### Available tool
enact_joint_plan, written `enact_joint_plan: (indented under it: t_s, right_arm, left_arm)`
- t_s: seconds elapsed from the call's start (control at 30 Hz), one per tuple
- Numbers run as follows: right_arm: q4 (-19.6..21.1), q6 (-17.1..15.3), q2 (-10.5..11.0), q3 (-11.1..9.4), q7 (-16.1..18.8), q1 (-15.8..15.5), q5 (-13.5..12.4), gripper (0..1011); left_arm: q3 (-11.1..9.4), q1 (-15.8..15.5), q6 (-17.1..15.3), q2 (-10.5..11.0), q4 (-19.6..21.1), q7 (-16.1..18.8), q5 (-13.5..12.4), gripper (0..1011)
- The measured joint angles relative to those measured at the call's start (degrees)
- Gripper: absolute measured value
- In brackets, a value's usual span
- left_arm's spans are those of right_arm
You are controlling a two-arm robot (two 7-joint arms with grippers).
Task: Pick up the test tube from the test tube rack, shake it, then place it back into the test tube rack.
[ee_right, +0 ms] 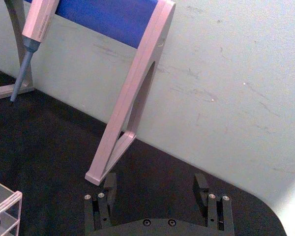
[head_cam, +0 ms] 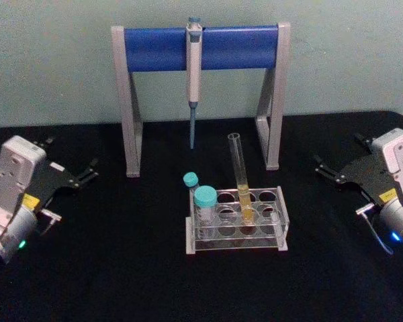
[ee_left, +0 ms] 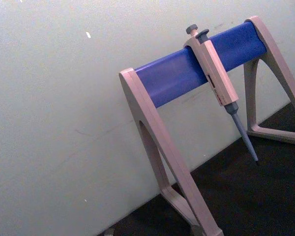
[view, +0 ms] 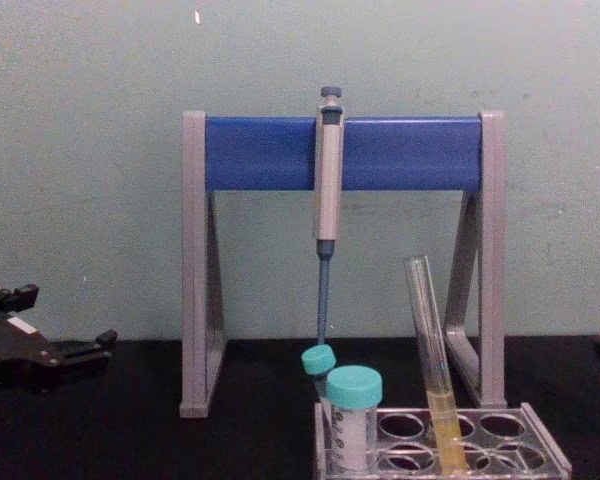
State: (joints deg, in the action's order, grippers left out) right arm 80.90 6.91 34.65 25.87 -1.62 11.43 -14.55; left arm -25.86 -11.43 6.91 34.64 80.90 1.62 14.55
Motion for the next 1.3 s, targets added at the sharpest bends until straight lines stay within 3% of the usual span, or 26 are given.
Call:
enact_joint_plan:
  t_s: [0.87,1.0,1.13,1.3]
  right_arm:
    - [0.0,0.0,0.0,0.0,0.0,0.0,0.0,1000]
    - [0.3,0.6,-0.2,-0.7,0.3,-0.3,0.0,1000]
    - [1.1,2.4,-0.3,-1.8,1.7,-1.0,-0.7,1000]
    - [3.0,5.9,0.0,-3.3,6.4,-2.0,-3.8,1000]
  left_arm:
    - [0.0,0.0,0.0,0.0,0.0,0.0,0.0,1001]
    - [0.0,0.0,0.0,0.0,0.0,0.0,0.0,1001]
    - [0.0,0.0,0.0,0.0,0.0,0.0,0.0,1001]
    - [0.0,0.0,0.0,0.0,0.0,0.0,0.0,1001]
